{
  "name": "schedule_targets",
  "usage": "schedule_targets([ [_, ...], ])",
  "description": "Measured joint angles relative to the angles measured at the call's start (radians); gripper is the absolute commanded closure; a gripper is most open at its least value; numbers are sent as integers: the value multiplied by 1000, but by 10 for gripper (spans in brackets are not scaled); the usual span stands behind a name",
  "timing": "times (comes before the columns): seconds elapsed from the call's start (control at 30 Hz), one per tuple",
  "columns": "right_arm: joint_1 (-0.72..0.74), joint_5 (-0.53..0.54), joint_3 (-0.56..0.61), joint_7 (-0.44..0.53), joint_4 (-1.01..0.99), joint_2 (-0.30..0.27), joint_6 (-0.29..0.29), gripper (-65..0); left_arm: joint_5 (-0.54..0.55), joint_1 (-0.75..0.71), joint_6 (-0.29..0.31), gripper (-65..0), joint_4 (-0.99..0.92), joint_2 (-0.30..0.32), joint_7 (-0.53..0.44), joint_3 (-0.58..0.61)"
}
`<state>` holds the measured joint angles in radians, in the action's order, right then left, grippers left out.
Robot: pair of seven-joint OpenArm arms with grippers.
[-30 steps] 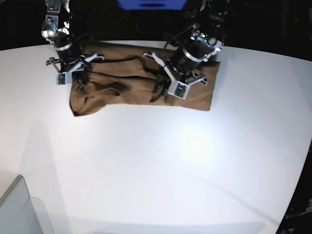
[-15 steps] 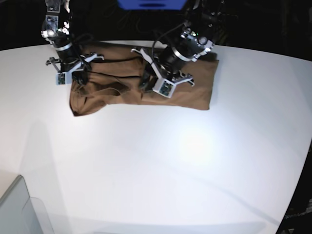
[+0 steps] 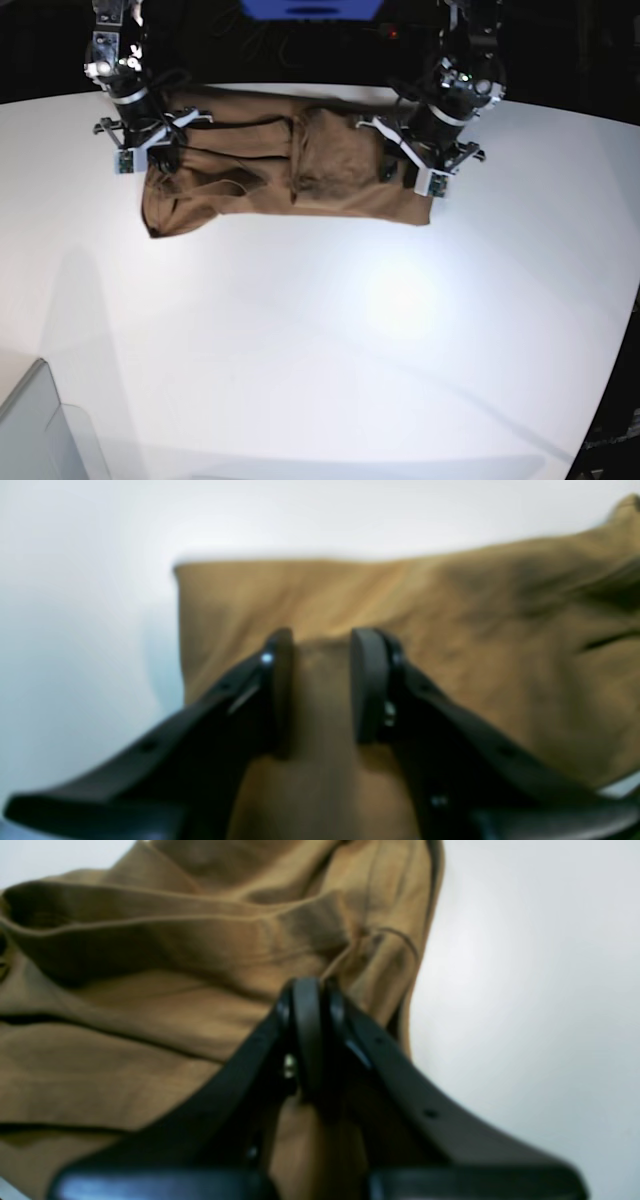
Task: Layout the t-shirt on the table in an organized manner, then fold the t-shirt properly
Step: 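Slide the left gripper along the strip toward the right gripper, then lift the strip with both grippers and fold it toward the left gripper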
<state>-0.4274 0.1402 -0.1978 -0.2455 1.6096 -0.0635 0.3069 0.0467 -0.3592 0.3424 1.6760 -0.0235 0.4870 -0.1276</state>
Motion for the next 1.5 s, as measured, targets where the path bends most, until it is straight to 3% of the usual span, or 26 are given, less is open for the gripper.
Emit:
schedule_targets([
  [0.1,-12,-15,-3,-43,54,3,1,-145,6,47,2,-203,-60,-5,-17,-16],
  [0.37,-50,-13,-8,-41,193,8,0,-306,10,30,2,-200,-72,-7,-51,-19],
  [0.57,-45,-13,-63,-109,183,80,0,-409,21,5,9,-200,-64,9,-63,-19],
  [0.87,39,-12,-97,-158,57,97,-5,-424,21,2,9,-200,-64,9,-65,-21],
  [0.93,39,-12,-96,-154,52,97,-5,-407,21,2,8,-200,-64,9,-66,-21],
  [1.0,39,-12,-93,-154,52,97,-5,-336,22,2,8,-200,-64,9,-65,-21],
  [1.17,36,-3,-51,-156,55,100,-7,0,21,2,5,-201,-65,6,-65,-21],
  [1.33,30,-14,-51,-187,95,100,-5,0,22,2,5,-202,-66,7,-66,-21],
  [1.5,-11,-17,-18,-190,274,99,-13,0,21,3,5,-202,-68,6,-64,-21],
])
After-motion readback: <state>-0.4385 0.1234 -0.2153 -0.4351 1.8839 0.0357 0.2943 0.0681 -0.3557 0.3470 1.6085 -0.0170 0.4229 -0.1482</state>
